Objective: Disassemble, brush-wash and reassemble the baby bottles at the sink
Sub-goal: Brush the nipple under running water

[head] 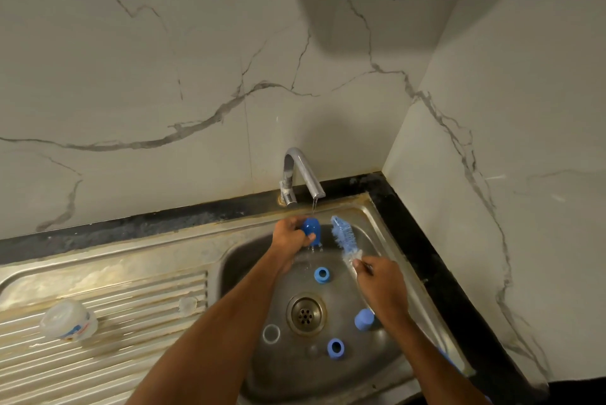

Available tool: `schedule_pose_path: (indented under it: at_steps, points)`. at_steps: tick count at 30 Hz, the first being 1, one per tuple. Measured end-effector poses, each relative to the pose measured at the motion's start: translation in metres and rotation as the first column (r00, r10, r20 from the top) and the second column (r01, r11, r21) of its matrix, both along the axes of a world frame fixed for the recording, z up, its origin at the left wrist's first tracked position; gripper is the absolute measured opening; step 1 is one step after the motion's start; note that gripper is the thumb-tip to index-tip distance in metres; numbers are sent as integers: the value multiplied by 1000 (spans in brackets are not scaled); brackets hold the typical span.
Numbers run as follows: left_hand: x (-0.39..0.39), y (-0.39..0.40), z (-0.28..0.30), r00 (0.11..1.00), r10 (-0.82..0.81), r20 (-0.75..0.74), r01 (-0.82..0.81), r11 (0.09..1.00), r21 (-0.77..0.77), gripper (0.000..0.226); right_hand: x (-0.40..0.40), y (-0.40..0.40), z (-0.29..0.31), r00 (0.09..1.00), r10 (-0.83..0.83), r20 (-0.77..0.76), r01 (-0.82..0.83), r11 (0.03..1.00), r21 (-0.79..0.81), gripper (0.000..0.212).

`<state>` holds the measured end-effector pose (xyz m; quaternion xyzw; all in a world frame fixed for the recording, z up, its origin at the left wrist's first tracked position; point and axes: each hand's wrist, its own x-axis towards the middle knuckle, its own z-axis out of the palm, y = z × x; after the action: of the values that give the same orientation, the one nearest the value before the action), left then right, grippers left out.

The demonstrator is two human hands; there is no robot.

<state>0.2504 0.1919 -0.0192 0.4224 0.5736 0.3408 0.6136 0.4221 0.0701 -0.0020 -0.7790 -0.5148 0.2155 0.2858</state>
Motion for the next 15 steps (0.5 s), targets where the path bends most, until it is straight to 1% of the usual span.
schedule_pose_path:
  at_steps: [2,5,7,10,12,13,15]
  points:
    - [3,2,-3,999,-24,-39,25,999,24,51,3,-2,-2,1000,-9,-3,9,1000,-21,31]
    - [4,3,-9,996,-41,-81,47,996,81,49,6,-5,-4,998,-56,10,57,995,-80,30]
    - [4,3,-12,992,-55,-110,68,991,119,49,9,-6,-6,997,-70,-14,68,992,-107,32]
    - [3,2,-14,995,-58,-87,69,990,123,49,16,-6,-10,1000,-10,0,10,990,-140,36]
    - [1,0,-16,997,-77,-9,77,992,102,44,18,-4,-9,1000,14,-1,-14,988,-152,37]
    - [0,-1,-17,995,-68,72,64,996,55,41,18,-4,-8,1000,19,0,-19,988,-152,37]
    - [-1,-3,-18,966,7,257,21,994,-107,35,17,-4,-8,999,34,23,-30,988,-151,36]
